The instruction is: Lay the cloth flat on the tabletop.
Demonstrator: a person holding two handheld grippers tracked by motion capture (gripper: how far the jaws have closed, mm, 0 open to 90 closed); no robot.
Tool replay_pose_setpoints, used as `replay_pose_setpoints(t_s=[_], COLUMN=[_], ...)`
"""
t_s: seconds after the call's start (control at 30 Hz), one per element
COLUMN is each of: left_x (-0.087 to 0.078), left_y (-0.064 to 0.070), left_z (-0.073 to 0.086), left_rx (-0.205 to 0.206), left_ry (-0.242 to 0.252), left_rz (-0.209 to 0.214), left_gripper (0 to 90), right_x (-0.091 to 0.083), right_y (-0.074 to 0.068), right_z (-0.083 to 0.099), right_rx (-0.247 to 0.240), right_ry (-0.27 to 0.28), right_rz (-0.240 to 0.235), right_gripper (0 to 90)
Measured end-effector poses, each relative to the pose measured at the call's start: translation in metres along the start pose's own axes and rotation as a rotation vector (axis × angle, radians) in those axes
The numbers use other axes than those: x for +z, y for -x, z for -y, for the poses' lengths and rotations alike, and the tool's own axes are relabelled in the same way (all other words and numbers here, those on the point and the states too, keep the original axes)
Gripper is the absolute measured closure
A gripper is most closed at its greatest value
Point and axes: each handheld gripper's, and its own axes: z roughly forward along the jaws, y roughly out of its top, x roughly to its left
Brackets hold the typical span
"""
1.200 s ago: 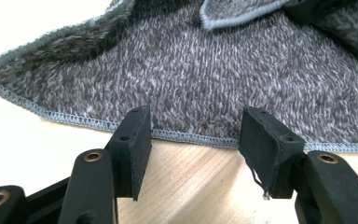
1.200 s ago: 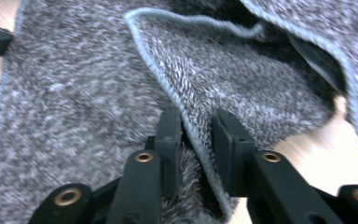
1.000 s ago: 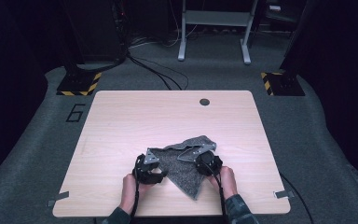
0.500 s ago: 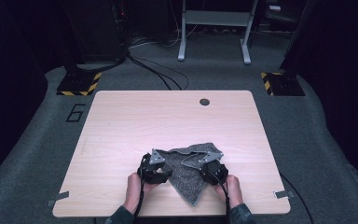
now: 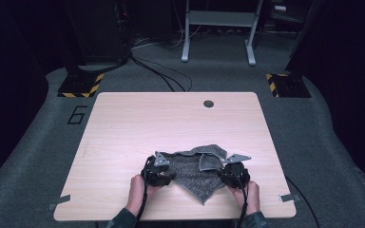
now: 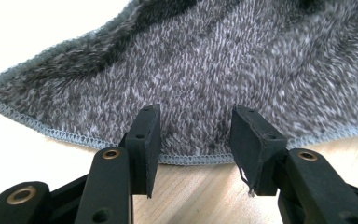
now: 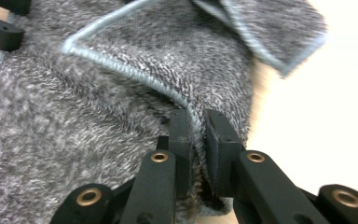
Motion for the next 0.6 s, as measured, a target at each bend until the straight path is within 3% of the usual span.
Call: replay_pose_setpoints(t_s=[0.33,0.4,0.47,0.57,0.6], left_x=[-0.003,-0.003,-0.005,-0.007,-0.007], left_y=[-0.003,-0.001,0.004,0.007,0.010], left_z=[0.002,0.001,-0.001,-0.004,-0.007], left_rx=[-0.001,-0.005,0.002,0.014,0.013], left_ry=[-0.009,-0.027,-0.009,0.002,0.014], left_rz=[-0.006,-0.010,-0.020,-0.021,-0.015], left_gripper=[53.0,48.5,43.2,40.8,40.6], right_x=[-0.015,-0.018,-0.020,-0.022,-0.025], right_y=[0.022,0.020,0.014,0.006,-0.004], right_z=[0.015,0.014,0.009,0.004,-0.004], right_rx=[0.073,0.063,0.036,0.016,-0.007], right_ry=[-0.021,-0.016,-0.010,0.004,0.026], right_rz=[0.042,0.022,0.009,-0.019,-0.062], right_gripper=[73.7,66.9,57.2,52.8,49.1])
